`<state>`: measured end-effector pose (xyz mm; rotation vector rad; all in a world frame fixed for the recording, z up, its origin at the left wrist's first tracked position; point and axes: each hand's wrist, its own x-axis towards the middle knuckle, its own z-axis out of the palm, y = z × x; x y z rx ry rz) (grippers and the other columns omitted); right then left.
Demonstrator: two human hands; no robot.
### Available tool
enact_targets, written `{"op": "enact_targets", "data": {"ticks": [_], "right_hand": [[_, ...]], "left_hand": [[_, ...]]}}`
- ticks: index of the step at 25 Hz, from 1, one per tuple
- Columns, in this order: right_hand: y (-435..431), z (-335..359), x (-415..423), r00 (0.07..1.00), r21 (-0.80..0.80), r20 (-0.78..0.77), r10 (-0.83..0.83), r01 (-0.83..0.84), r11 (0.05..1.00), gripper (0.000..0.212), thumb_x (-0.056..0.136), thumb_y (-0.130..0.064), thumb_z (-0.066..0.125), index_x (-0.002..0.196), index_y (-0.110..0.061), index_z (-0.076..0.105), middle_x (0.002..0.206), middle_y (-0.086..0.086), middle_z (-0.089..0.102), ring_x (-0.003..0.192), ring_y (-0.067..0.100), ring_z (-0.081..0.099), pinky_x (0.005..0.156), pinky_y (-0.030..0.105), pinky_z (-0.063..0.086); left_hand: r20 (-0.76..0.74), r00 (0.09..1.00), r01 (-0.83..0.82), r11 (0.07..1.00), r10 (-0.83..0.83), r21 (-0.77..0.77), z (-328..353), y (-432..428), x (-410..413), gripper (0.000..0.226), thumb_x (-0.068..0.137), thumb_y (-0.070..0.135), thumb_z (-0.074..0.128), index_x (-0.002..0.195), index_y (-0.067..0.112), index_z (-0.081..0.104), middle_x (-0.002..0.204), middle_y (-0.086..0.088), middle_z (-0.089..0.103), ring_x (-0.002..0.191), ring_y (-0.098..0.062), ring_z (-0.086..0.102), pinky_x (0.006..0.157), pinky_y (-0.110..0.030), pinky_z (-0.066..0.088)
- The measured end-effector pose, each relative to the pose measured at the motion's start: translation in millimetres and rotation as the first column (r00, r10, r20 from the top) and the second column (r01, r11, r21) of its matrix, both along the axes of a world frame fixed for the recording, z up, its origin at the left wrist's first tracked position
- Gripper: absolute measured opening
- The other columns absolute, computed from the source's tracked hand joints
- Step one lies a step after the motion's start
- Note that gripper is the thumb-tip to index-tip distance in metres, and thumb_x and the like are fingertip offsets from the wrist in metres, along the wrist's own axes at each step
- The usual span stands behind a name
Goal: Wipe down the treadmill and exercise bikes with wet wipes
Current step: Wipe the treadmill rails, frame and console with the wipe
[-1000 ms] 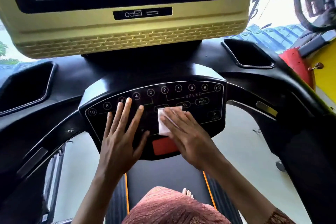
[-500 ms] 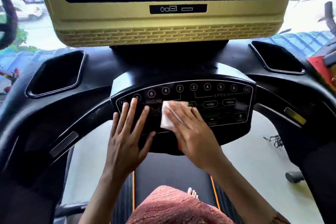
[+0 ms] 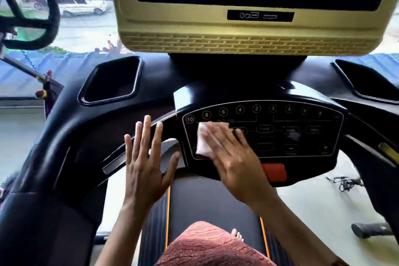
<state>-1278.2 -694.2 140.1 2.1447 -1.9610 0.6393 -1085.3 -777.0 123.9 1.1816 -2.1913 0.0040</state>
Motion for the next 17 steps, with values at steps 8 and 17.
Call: {"op": "enact_targets", "data": {"ticks": [8, 17], "right_hand": [[-57.6, 7.8, 56.7, 0.998, -0.099, -0.037, 0.049, -0.052, 0.994, 0.047, 0.096, -0.015, 0.045, 0.142, -0.010, 0.044, 0.151, 0.005, 0.036, 0.143, 0.024, 0.024, 0.118, 0.039, 0.018], [-67.7, 1.1, 86.4, 0.991, -0.076, -0.103, 0.080, -0.088, 0.993, 0.053, 0.089, -0.011, 0.041, 0.142, -0.013, 0.044, 0.150, 0.004, 0.038, 0.141, 0.022, 0.027, 0.118, 0.036, 0.011]], "left_hand": [[0.067, 0.996, 0.055, 0.998, -0.057, 0.043, -6.4, -5.1, 29.8, 0.069, 0.095, 0.042, 0.039, 0.150, 0.004, 0.018, 0.157, -0.014, 0.020, 0.147, -0.024, 0.013, 0.121, -0.035, 0.006], [0.053, 0.996, 0.074, 0.996, -0.077, 0.059, -13.8, 0.4, 46.9, 0.068, 0.094, 0.039, 0.043, 0.148, 0.002, 0.025, 0.157, -0.010, 0.020, 0.148, -0.019, 0.011, 0.121, -0.033, 0.006]]}}
